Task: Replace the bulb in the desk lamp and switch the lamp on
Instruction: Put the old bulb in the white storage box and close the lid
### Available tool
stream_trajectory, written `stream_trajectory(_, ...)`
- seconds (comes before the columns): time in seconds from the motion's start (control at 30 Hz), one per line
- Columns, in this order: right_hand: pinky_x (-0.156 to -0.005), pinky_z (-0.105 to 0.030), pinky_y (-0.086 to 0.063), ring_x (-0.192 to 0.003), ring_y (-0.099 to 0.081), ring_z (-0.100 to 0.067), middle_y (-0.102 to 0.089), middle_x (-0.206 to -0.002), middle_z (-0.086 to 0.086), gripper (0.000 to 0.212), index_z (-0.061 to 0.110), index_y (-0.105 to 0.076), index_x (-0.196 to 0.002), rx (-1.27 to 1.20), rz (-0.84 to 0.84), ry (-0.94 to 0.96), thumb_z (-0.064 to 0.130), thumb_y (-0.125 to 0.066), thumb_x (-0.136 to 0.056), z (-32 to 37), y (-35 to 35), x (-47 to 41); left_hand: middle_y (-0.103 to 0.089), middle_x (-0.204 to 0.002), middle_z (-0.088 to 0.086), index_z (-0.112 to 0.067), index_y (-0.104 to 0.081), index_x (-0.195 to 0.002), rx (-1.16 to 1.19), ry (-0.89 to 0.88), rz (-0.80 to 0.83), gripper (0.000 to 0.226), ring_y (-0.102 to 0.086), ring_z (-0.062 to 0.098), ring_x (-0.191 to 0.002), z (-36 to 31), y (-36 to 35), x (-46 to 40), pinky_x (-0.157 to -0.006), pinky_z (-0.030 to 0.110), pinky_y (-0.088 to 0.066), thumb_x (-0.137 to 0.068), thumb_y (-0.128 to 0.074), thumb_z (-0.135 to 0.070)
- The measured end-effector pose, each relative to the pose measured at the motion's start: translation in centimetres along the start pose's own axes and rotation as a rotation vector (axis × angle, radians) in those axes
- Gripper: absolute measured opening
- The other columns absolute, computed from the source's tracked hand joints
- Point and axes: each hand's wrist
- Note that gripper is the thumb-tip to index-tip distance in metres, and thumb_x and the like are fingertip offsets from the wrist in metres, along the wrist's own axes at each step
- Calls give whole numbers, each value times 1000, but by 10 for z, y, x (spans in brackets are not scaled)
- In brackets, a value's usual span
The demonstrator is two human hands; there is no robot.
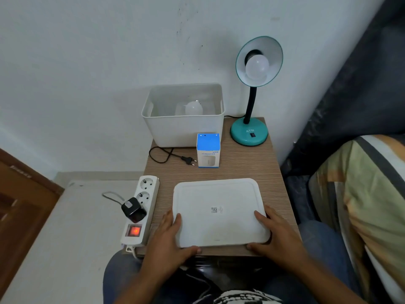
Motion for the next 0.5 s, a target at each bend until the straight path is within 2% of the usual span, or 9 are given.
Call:
stream_trajectory(0.17, -115, -20, -16, -144, -16, -5, -16, -160, 7, 113, 22, -22, -151, -129, -22, -42, 51, -82, -60, -3, 0, 4, -4, -164, -7, -24, -17, -156, 85, 21, -47, 115, -6, 11, -151, -1, 4, 4, -119, 28, -10, -67, -77, -63)
stream_trajectory(0.33, -117, -26, -17, -143, -16, -4, -17, -158, 10, 121, 23, -15, -152, -197, -58, -29, 55, -82, -57, 5, 15, 3, -7, -162, -14, -26, -25, -154, 163, -3, -133, 116, -10, -2, -143, -7, 22, 6, -116, 24, -15, -60, -84, -59)
stream_trajectory(0.43, -117, -27, -18, -142, -18, -5, -20, -154, 13, 117, 23, -15, -150, -255, -105, -2, 42, -87, -60, 21, 35, -2, -8, -157, -20, -25, -30, -152, 161, -41, -219, 116, -13, -3, -142, -14, 39, 1, -114, 20, -14, -56, -86, -57)
stream_trajectory(0.5, -117, -31, -22, -138, -21, -4, -21, -148, 18, 116, 26, -13, -151, -272, -129, 19, 37, -87, -62, 34, 49, -9, -8, -154, -23, -27, -30, -152, 160, -48, -264, 114, -18, -1, -143, -20, 52, -4, -114, 22, -18, -56, -86, -57)
Point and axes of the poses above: each hand's wrist, its own x-axis away from the middle knuckle, its own y-axis out of the back of the hand, z = x × y
